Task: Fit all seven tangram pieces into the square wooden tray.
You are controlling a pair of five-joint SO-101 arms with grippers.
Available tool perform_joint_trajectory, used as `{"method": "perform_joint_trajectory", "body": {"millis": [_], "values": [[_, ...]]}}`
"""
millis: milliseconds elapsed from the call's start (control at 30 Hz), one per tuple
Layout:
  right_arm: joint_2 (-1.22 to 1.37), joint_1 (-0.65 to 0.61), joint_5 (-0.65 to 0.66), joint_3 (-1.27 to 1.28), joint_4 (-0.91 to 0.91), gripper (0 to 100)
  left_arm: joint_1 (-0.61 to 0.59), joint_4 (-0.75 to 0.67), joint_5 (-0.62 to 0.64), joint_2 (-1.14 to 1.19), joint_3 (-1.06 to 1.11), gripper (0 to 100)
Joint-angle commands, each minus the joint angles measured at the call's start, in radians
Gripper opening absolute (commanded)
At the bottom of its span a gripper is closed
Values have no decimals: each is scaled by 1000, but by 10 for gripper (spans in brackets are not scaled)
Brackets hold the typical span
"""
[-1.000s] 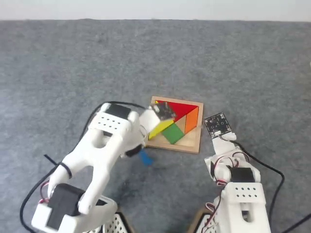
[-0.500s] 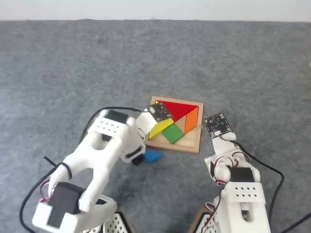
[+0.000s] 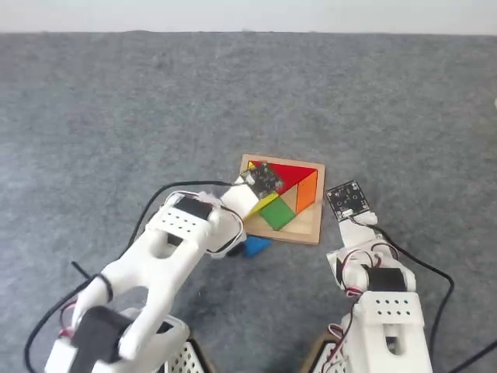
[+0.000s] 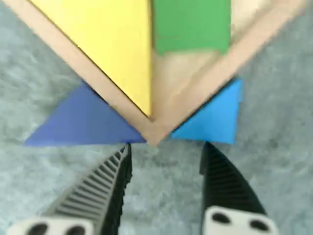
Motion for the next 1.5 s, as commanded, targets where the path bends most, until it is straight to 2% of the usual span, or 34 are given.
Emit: {"method": "perform_joint_trajectory", "body": {"millis": [0,233,467,1167,1367,1467], "values": [[-19,-8,-3,-6,-21,136,15,2,21,-91,-2,218],[-19,-8,-3,-6,-21,136,37,17,20,-118,22,218],[-19,-8,-5,-6,-21,136,189,8,-20,-123,179,217],[-19,-8,-5,-8,-16,135,150,-81,-12,-110,142,217],[-19,-8,-6,-8,-16,134,37,-138,-18,-109,110,217],[-19,-8,-6,-8,-16,134,32,-140,-21,-107,101,217]]}}
